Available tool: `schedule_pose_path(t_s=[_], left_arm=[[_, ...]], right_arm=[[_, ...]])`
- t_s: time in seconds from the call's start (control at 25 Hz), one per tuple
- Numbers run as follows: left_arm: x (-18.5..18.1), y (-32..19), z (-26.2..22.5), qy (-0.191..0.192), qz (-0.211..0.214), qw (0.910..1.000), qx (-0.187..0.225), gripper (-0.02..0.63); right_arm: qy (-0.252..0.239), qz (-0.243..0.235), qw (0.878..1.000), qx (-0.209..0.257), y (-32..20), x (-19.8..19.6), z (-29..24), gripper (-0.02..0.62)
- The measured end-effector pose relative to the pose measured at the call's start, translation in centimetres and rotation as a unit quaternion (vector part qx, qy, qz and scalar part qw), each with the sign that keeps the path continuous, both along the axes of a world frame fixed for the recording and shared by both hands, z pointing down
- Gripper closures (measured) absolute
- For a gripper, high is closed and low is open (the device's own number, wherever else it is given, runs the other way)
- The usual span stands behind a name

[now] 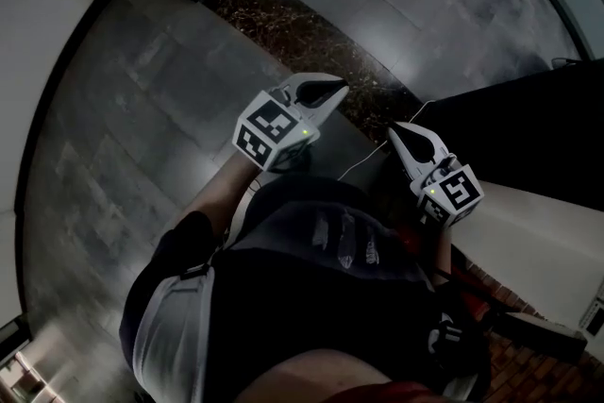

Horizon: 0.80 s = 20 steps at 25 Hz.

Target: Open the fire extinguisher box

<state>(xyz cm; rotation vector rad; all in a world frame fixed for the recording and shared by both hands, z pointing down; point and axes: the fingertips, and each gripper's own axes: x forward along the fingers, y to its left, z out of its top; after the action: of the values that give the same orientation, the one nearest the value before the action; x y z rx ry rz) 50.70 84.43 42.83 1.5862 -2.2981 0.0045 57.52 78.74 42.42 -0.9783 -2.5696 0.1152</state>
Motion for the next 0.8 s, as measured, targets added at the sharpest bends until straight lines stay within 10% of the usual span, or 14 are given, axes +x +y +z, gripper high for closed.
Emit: schedule_pose_path(t_s=[0.8], left_arm=[[-13.6,1.8,0.2,0.033,-0.034,0.9987,-0.018,0.602]], right_arm=[[0.013,-0.05,0.999,0.015,1.2,-15.6,0.7,0.594]])
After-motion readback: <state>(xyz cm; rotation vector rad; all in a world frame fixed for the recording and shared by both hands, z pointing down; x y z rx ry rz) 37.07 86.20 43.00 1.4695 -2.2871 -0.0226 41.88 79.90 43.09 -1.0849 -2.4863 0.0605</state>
